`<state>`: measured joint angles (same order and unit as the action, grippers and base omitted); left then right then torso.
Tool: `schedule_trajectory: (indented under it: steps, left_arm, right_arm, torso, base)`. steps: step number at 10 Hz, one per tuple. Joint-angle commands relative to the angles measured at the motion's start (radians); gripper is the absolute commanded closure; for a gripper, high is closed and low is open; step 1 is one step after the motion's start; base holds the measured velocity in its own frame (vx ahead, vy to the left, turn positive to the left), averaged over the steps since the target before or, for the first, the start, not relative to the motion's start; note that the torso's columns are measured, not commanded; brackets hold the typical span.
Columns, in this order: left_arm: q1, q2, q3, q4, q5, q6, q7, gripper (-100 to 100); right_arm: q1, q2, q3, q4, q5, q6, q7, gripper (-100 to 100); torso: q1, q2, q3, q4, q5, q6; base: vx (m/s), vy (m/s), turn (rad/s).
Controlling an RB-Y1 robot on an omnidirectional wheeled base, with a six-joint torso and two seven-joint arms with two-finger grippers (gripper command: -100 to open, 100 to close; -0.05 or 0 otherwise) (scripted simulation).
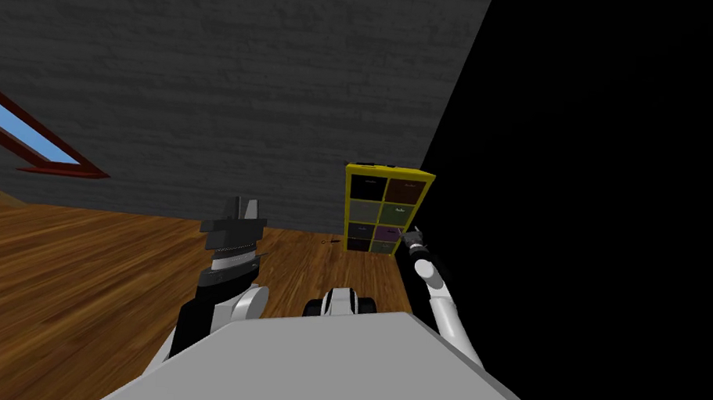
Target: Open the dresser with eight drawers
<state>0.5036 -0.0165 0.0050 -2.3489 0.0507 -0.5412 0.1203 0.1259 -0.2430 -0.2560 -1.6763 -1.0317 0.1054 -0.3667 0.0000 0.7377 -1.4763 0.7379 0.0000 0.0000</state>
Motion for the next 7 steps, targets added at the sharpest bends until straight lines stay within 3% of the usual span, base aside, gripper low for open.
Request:
schedule_trajectory:
  steps: [1, 2, 3, 5, 6, 7]
  left_arm:
    - [0.0, 0.0, 0.0, 0.0, 0.0, 0.0, 0.0, 0]
    - [0.0, 0.0, 0.0, 0.0, 0.0, 0.0, 0.0, 0]
    - [0.0, 0.0, 0.0, 0.0, 0.0, 0.0, 0.0, 0]
    - [0.0, 0.0, 0.0, 0.0, 0.0, 0.0, 0.0, 0]
    - [0.0, 0.0, 0.0, 0.0, 0.0, 0.0, 0.0, 0]
    - [0.0, 0.0, 0.0, 0.0, 0.0, 0.0, 0.0, 0]
  right_arm:
    - [-0.034, -0.009, -0.025, 0.058, -0.07, 0.044, -0.025, -100]
    - [-0.034, -0.009, -0.025, 0.061, -0.098, 0.044, -0.025, -100]
    - [-0.064, -0.01, -0.053, 0.099, -0.128, 0.087, -0.045, -100]
    - [-0.064, -0.01, -0.053, 0.109, -0.169, 0.088, -0.045, -100]
    - [-0.093, -0.011, -0.081, 0.156, -0.207, 0.132, -0.066, -100]
    - [-0.093, -0.011, -0.081, 0.156, -0.235, 0.132, -0.066, -100]
  torso:
    - [-0.001, 0.002, 0.001, 0.0, 0.0, 0.0]
    - [0.0, 0.0, 0.0, 0.0, 0.0, 0.0]
    - [0.001, 0.0, 0.0, 0.0, 0.0, 0.0]
    - [0.0, -0.001, 0.0, 0.0, 0.0, 0.0]
    - [-0.001, 0.002, 0.001, 0.0, 0.0, 0.0]
    - [0.0, 0.0, 0.001, 0.0, 0.0, 0.0]
  base:
    - [0.041, 0.025, -0.016]
    - [0.047, 0.034, -0.012]
    - [0.068, 0.049, -0.017]
    - [0.051, 0.026, -0.002]
    - [0.059, 0.029, -0.015]
    - [0.057, 0.028, -0.012]
